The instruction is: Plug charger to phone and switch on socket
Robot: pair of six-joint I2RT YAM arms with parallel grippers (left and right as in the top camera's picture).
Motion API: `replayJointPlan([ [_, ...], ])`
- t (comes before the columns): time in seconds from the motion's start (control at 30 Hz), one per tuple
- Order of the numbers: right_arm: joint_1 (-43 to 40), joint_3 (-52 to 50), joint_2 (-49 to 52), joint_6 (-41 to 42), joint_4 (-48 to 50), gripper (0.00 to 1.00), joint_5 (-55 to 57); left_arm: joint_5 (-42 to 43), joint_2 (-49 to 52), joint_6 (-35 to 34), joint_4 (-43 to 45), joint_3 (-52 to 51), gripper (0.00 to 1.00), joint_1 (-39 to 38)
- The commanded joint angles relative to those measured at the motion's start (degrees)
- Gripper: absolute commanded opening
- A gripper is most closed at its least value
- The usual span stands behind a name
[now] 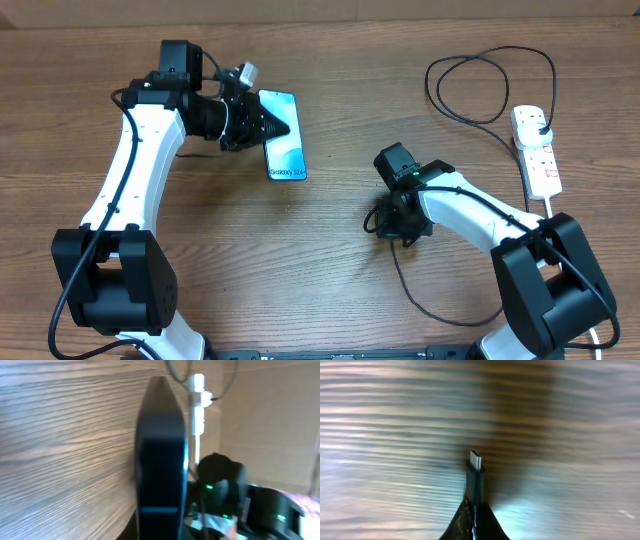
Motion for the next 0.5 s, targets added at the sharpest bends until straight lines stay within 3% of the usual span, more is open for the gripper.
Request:
replayJointPlan([
  [0.0, 0.2, -1.4, -3.8, -7.9, 2.6, 0.04, -13.2, 12.7, -2.1, 0.0, 1.8, -0.3, 0.04, 0.4],
  [0.33, -2.0, -1.4, -23.1, -14.0, 4.7, 0.04, -36.3, 36.6, -2.1, 6.7, 5.8, -0.3, 0.04, 1.8],
  [0.47, -2.1, -1.4, -26.0, -14.1, 9.6, 0.04, -47.6, 36.5, -2.1, 6.7, 5.9, -0.3, 0.04, 1.7],
])
